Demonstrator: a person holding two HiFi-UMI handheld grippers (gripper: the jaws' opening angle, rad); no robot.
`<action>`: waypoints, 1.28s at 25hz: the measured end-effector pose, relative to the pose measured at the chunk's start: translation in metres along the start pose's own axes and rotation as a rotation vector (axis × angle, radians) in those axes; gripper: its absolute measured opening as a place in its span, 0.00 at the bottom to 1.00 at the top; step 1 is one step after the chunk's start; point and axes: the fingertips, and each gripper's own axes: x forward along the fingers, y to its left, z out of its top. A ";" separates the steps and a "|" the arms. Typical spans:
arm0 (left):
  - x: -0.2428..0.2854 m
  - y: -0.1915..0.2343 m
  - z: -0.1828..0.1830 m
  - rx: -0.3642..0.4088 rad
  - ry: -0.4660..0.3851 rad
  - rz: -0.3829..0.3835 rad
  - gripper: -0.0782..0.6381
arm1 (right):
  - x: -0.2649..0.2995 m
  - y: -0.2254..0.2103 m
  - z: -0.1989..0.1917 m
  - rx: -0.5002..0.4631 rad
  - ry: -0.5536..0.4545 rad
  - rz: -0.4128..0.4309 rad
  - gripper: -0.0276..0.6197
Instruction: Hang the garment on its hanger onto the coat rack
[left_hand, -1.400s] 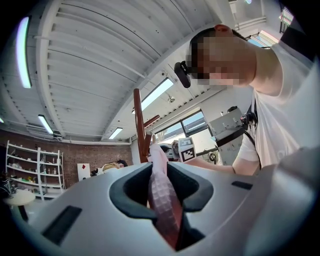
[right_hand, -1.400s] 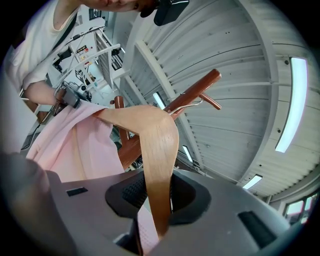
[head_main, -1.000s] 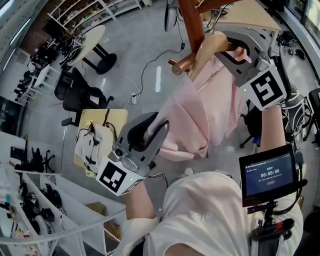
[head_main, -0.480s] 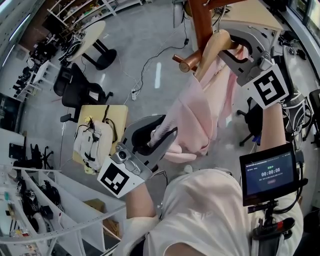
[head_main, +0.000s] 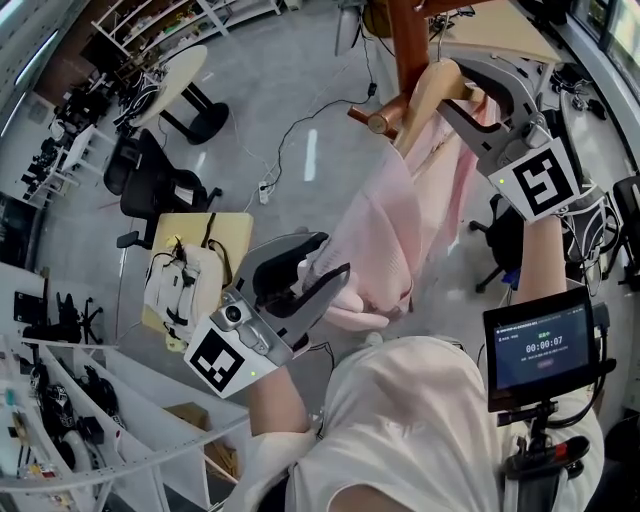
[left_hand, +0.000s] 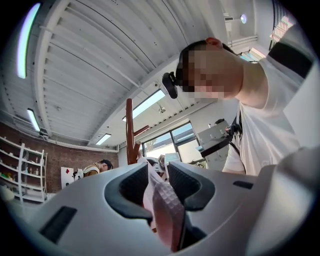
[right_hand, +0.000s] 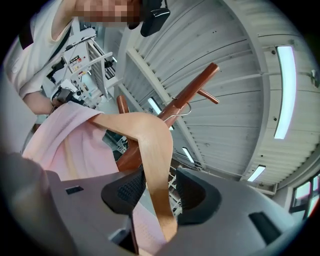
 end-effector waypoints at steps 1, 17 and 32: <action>-0.002 0.001 0.004 -0.020 -0.033 -0.005 0.27 | -0.002 -0.002 -0.001 0.009 0.001 -0.007 0.31; 0.002 0.039 -0.041 -0.162 -0.088 0.070 0.27 | -0.068 -0.007 -0.046 0.037 0.101 -0.204 0.33; -0.017 0.040 -0.077 -0.303 -0.034 0.028 0.27 | -0.133 0.079 -0.018 0.055 0.345 -0.356 0.33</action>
